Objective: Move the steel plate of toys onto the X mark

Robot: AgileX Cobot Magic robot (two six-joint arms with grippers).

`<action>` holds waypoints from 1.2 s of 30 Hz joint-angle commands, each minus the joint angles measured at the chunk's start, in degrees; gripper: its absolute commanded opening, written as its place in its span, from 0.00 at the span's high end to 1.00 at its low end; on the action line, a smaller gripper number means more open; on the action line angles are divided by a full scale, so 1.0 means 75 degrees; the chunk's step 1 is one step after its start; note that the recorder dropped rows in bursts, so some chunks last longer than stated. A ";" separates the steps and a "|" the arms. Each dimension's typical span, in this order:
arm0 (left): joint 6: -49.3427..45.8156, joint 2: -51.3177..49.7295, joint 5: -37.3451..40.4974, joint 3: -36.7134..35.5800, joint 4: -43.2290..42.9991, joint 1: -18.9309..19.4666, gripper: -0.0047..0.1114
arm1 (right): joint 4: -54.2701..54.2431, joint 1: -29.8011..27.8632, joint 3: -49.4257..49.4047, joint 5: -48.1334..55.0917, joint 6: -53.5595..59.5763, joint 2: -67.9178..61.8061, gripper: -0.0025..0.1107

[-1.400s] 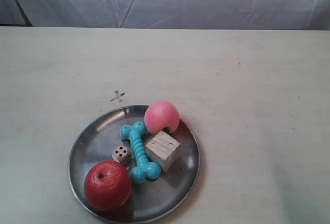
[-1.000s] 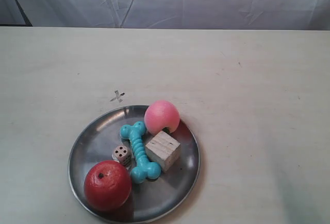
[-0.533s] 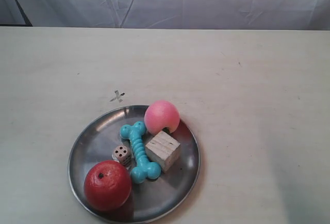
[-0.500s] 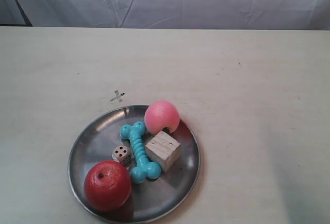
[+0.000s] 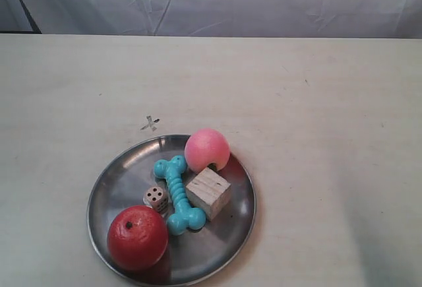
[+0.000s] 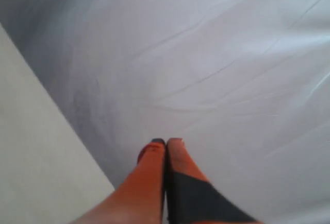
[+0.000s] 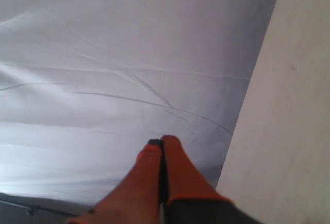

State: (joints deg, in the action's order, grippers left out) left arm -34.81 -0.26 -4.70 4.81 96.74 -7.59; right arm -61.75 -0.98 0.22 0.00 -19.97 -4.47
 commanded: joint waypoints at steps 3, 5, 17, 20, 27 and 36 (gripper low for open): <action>0.0006 -0.0160 -0.1034 0.1288 -0.5770 0.0009 0.96 | 0.1469 -0.0036 0.0743 0.0524 0.1145 -0.0022 0.98; 0.0017 -0.0651 -0.1600 0.1655 -0.6977 0.0009 0.96 | 0.2044 -0.0036 0.0962 0.0507 0.1361 -0.0215 0.98; 0.0020 -0.5394 -0.0965 0.2509 -0.8832 0.0009 0.96 | 0.4455 -0.0036 0.2109 0.1126 0.1730 -0.4411 0.98; 0.0044 -0.6537 -0.0645 0.2509 -0.5537 0.0009 0.96 | 0.4420 -0.0025 0.2491 0.2017 0.1823 -0.5747 0.98; -0.0838 -0.9238 0.2259 0.2509 -0.4186 0.0009 0.96 | 0.2991 0.0563 0.3398 0.3441 0.4385 -0.8346 0.98; -0.0838 -1.0673 0.3074 0.2509 -0.3934 0.0009 0.96 | 0.0577 0.1200 0.3433 0.3296 0.6973 -1.0185 0.98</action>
State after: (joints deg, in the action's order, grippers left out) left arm -40.70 -79.57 17.32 23.41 66.23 -7.56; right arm -51.69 6.96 25.54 25.86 26.27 -78.43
